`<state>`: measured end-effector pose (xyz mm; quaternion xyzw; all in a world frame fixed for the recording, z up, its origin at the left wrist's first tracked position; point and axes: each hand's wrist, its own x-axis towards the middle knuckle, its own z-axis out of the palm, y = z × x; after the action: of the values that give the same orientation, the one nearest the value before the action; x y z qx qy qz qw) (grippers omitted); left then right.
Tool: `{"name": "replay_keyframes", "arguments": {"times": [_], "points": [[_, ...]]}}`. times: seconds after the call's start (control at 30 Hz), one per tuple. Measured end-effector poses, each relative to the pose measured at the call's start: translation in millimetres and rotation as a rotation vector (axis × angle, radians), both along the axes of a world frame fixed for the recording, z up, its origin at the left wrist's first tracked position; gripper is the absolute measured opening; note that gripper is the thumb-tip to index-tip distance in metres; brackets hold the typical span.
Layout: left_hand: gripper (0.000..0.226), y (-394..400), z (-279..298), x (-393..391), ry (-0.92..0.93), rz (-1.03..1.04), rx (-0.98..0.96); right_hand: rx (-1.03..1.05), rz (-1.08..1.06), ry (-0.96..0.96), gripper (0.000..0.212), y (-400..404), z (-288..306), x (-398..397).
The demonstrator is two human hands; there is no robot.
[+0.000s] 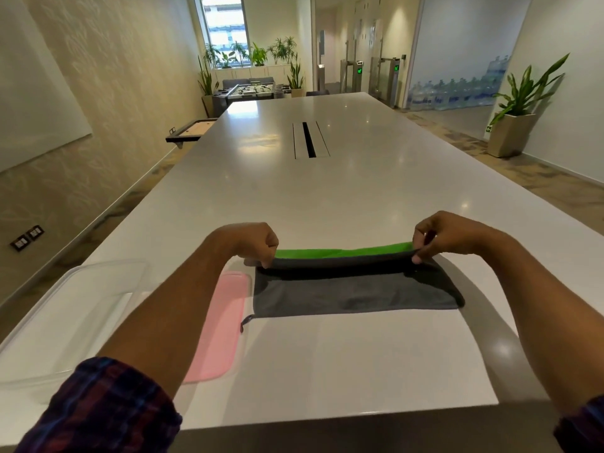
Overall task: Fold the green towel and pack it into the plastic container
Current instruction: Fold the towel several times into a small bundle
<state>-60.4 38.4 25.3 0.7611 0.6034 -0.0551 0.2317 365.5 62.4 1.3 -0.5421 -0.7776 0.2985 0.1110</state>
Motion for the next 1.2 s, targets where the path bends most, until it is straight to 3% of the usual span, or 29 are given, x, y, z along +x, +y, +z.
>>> {"name": "replay_keyframes", "arguments": {"times": [0.17,0.57,0.93,1.2], "points": [[0.021,-10,0,9,0.155,-0.102,-0.133,-0.148,0.03,-0.078,0.018,-11,2,6],[0.02,-32,-12,25,0.41,-0.163,-0.148,-0.269,0.008,-0.36,0.024,-34,-3,6],[0.026,-38,-22,32,0.469,-0.149,-0.239,-0.278,-0.028,-0.32,0.024,-43,-3,14],[0.019,-40,-26,35,0.591,-0.223,-0.235,-0.328,0.013,-0.329,0.024,-48,-3,19]]}}
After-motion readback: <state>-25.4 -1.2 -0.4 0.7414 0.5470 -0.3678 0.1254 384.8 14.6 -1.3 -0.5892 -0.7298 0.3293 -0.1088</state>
